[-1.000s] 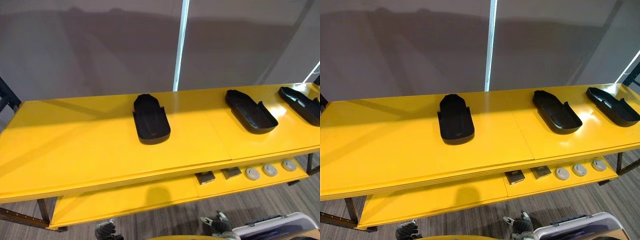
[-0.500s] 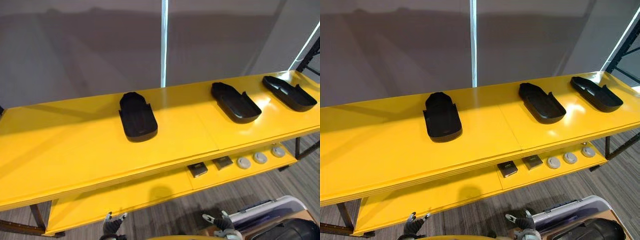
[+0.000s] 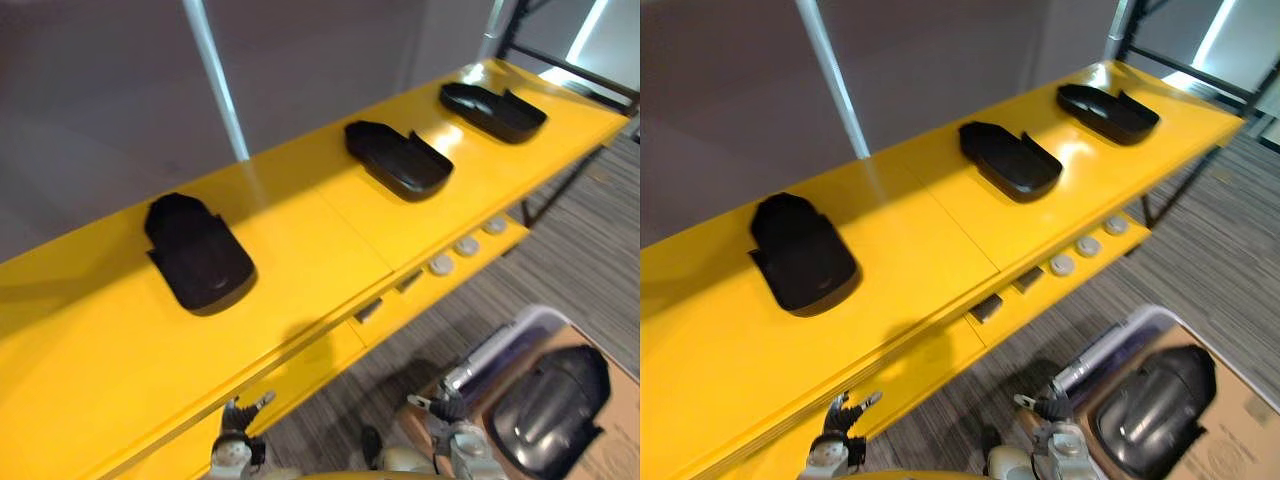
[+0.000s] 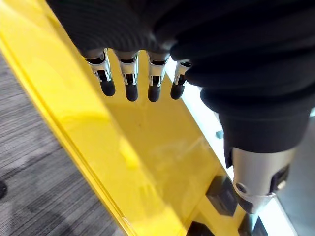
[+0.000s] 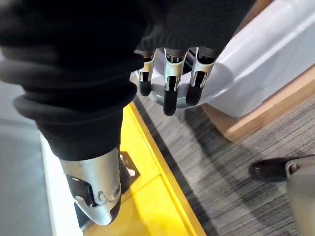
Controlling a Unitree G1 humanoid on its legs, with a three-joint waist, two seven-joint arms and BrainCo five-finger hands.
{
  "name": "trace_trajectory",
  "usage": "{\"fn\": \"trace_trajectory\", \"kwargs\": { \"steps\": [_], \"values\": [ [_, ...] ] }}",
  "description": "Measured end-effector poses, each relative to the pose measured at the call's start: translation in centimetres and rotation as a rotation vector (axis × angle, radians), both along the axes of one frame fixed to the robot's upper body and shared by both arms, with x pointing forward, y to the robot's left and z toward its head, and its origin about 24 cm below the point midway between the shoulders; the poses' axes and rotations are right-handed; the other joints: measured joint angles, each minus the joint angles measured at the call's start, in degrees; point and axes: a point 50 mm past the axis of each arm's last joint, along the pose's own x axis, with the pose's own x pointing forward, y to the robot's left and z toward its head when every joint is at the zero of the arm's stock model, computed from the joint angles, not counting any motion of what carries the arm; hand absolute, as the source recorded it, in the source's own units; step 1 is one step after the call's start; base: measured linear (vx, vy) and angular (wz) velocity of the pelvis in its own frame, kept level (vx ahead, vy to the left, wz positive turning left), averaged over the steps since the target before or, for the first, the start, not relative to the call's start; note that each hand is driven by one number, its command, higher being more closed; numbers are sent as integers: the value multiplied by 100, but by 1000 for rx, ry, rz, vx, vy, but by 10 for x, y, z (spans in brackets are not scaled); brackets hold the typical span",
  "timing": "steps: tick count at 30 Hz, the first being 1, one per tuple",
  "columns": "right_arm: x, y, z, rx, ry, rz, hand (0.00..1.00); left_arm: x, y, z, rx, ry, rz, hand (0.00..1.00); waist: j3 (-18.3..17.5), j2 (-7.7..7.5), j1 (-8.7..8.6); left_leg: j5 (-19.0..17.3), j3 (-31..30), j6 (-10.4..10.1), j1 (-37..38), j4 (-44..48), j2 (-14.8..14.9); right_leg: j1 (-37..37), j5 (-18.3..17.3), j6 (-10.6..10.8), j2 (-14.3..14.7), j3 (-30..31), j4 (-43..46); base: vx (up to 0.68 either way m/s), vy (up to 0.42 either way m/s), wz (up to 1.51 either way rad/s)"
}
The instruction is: Walk over and take plastic housings, then place them on the shelf
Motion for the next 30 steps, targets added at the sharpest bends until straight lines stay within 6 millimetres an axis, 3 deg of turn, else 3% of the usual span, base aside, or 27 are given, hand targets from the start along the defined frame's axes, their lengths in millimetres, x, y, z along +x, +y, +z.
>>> {"fn": "trace_trajectory", "kwargs": {
  "steps": [1, 2, 3, 5, 6, 7, 8, 10, 13, 15, 17, 19, 20, 21, 22, 23, 25, 27, 29, 30],
  "values": [
    [-1, -1, -2, -2, 13, -1, 0, 0, 0, 0, 0, 0, -2, 0, 21, -22, 12, 4, 143, 9, 21, -1, 1, -79, -342, -204, -33, -501, 418, -118, 40, -101],
    [-10, -4, -8, -10, 56, -4, 0, -2, 0, -1, 0, 8, -1, 0, 71, 64, 8, 30, 430, 55, 96, -23, 11, -131, -954, -391, -132, -1290, 1168, -109, 39, -104],
    [-22, -9, -15, -25, 97, -6, 0, -6, -1, -3, -6, 19, 1, 0, 77, 71, 3, 29, 634, 58, 238, -57, 20, -18, -1467, -405, -267, -1819, 1747, -100, 39, -102],
    [-37, -11, -23, -34, 148, -7, 0, -13, -1, -6, -8, 35, 4, 0, 81, 91, -2, 28, 851, 59, 340, -29, 17, 208, -1951, -387, -522, -2308, 2236, -31, -11, -72],
    [-46, -11, -27, -36, 182, -6, 0, -15, 0, -7, -9, 44, 3, 0, 57, 45, 5, 25, 1024, 57, 385, 51, 15, 476, -2253, -355, -814, -2689, 2323, 3, -75, -64],
    [-47, -11, -28, -38, 189, -1, 0, -17, 2, -7, -5, 52, 4, 0, 48, 3, 19, 22, 1061, 52, 386, 124, 8, 604, -2294, -312, -902, -2765, 2152, 1, -160, -81],
    [-48, -12, -29, -45, 198, 0, 0, -18, 3, -8, -2, 59, 4, 0, 56, -43, 45, 11, 1084, 35, 382, 277, 32, 825, -2304, -333, -816, -2710, 1688, 14, -203, -70],
    [-49, -17, -30, -57, 210, -1, 0, -24, -2, -12, -19, 81, 6, 0, 25, 68, 102, 12, 1058, 9, 366, 625, 288, 1231, -1936, -432, -479, -2412, 1066, 32, -196, -82],
    [-55, -20, -32, -56, 222, -17, 0, -31, -14, -18, -40, 117, -35, 0, -71, -4, 127, 24, 953, -147, 494, 366, 381, 1469, -1809, -500, -362, -2026, 823, 4, -119, -74],
    [-64, -26, -34, -59, 241, -46, 0, -32, -17, -20, -56, 131, -46, 0, -90, 23, 70, 242, 910, -323, 558, -29, 442, 1543, -1809, -499, -311, -1952, 823, 3, -49, -35],
    [-75, -32, -37, -50, 260, -91, 0, -38, -15, -23, -54, 159, -43, 0, -167, 20, 47, 254, 981, -310, 625, 68, 481, 1612, -1785, -456, -295, -1823, 739, 10, 24, -30],
    [-77, -33, -37, -46, 264, -106, 0, -39, -14, -24, -46, 169, -49, 0, -161, 7, 25, 229, 1052, -308, 520, 607, 601, 1651, -1772, -437, -304, -1678, 709, -38, 50, -42],
    [-76, -33, -37, -43, 259, -110, 0, -44, -14, -25, -43, 185, -49, 0, -144, 29, 28, 208, 1109, -291, 316, 1541, 859, 1751, -1772, -437, -285, -1445, 715, -57, 56, -69],
    [-76, -34, -37, -42, 255, -113, 0, -45, -13, -26, -44, 187, -46, 0, -135, 84, 41, 211, 1101, -287, 226, 1937, 993, 1775, -1773, -436, -244, -1338, 742, -37, 70, -94],
    [-75, -36, -35, -48, 246, -116, 0, -45, -15, -26, -48, 186, -45, 0, -127, 230, 44, 224, 1021, -266, 67, 2532, 1218, 1794, -1777, -443, -137, -1137, 788, 11, 110, -111],
    [-74, -37, -35, -43, 240, -129, 0, -47, -17, -27, -54, 192, -45, 0, -101, 301, 63, 290, 673, -78, -244, 3140, 1263, 1804, -1812, -493, -64, -797, 875, 34, 133, -124],
    [-71, -37, -34, -48, 236, -137, 0, -47, -22, -27, -66, 194, -48, 0, -106, 337, 71, 28, -65, -206, -427, 2969, 890, 1764, -1859, -553, -108, -456, 952, 54, 149, -107],
    [-74, -40, -34, -48, 240, -152, 0, -46, -23, -27, -69, 190, -50, 0, -110, 326, 77, -58, -1145, -327, -584, 1971, 318, 1691, -1867, -522, -194, -57, 956, 28, 230, -107],
    [-75, -44, -34, -55, 240, -160, 0, -46, -25, -27, -70, 188, -58, 0, -145, 408, 66, 65, -1636, -434, -510, 1021, 230, 1616, -1936, -376, -120, 84, 1023, 24, 237, -68],
    [-76, -45, -35, -52, 246, -165, 0, -46, -24, -27, -62, 192, -66, 0, -179, 395, 75, 172, -1542, -305, -438, 932, 211, 1616, -2020, -283, -167, 182, 1086, 87, 245, -41]
  ]
}}
